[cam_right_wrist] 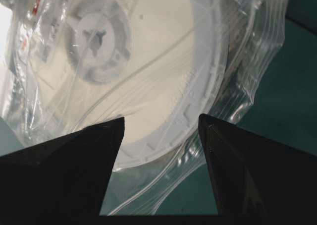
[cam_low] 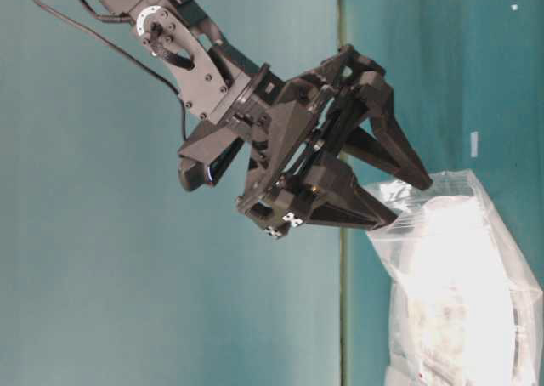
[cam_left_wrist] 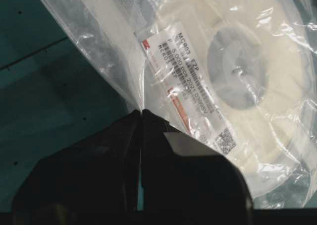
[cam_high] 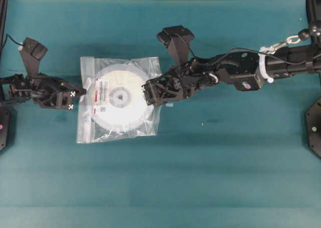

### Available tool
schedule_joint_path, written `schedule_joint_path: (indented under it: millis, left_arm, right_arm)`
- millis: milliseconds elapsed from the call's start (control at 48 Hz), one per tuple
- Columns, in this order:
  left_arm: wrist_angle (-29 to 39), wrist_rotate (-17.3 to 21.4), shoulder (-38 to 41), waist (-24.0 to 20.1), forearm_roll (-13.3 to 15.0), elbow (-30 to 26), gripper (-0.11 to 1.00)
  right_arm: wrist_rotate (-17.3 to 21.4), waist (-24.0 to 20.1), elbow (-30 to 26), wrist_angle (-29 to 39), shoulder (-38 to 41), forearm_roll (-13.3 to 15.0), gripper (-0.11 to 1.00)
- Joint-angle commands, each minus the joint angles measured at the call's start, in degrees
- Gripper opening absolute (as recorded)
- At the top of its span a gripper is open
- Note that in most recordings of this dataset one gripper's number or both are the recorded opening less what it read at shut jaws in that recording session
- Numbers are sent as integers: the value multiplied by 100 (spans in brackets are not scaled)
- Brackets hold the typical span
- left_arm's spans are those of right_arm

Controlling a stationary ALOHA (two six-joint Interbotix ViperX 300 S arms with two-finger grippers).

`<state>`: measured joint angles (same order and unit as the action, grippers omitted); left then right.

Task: Take out the reel from the clear zip bag.
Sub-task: 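Reach the right gripper into the bag opening toward the reel, then close the right gripper on the white reel's rim inside the bag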

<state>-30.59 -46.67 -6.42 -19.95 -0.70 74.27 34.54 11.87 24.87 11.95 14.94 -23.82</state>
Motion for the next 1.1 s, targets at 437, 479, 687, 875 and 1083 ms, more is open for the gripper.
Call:
schedule_joint_path:
  millis: [437, 479, 687, 875, 1083]
  left_arm:
    - [-53, 26, -79, -9, -35, 79, -4]
    - [-62, 35, -97, -9, -35, 88, -4]
    - [-62, 35, -149, -9, -35, 167, -4]
    - [-62, 35, -167, -9, -35, 185, -4]
    - [-62, 35, -167, -9, -44, 167, -4]
  right_arm:
    - [1072, -246, -149, -387, 308, -26, 79]
    - [1063, -246, -141, -387, 334, -26, 79]
    - [1055, -281, -70, -343, 246, 26, 79]
    - [1055, -237, 18, -325, 114, 149, 79]
    - [1055, -211, 18, -325, 141, 185, 79]
